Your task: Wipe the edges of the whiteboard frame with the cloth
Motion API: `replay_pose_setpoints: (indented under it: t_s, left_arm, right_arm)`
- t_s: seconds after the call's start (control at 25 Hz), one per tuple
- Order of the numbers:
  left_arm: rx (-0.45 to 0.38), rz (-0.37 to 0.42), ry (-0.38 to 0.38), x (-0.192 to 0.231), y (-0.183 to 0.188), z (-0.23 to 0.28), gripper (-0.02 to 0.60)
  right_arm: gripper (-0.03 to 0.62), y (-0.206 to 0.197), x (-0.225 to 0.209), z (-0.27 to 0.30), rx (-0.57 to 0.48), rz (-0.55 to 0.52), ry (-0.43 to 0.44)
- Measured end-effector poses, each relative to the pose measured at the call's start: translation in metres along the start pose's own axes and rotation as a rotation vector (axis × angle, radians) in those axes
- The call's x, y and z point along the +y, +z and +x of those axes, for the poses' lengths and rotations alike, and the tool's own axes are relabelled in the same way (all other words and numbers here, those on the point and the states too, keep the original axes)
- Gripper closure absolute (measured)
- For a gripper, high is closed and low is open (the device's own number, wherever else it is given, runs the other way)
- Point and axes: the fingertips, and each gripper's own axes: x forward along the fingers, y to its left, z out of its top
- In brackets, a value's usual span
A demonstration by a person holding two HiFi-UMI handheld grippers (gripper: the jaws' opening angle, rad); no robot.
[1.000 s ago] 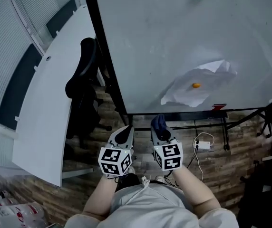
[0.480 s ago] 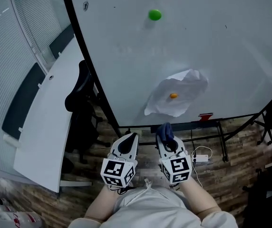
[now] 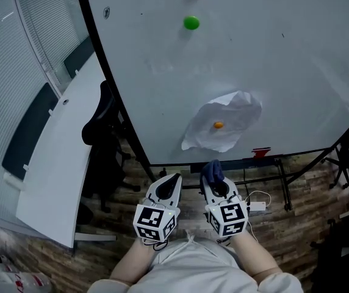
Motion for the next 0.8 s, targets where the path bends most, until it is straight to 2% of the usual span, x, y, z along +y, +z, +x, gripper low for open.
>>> replay_pose_setpoints:
  t_s: [0.8]
  left_arm:
    - [0.034, -0.007, -0.021, 0.006, -0.011, 0.009, 0.563]
  right_arm:
    - [0.530, -0.010, -0.001, 0.012, 0.039, 0.022, -0.002]
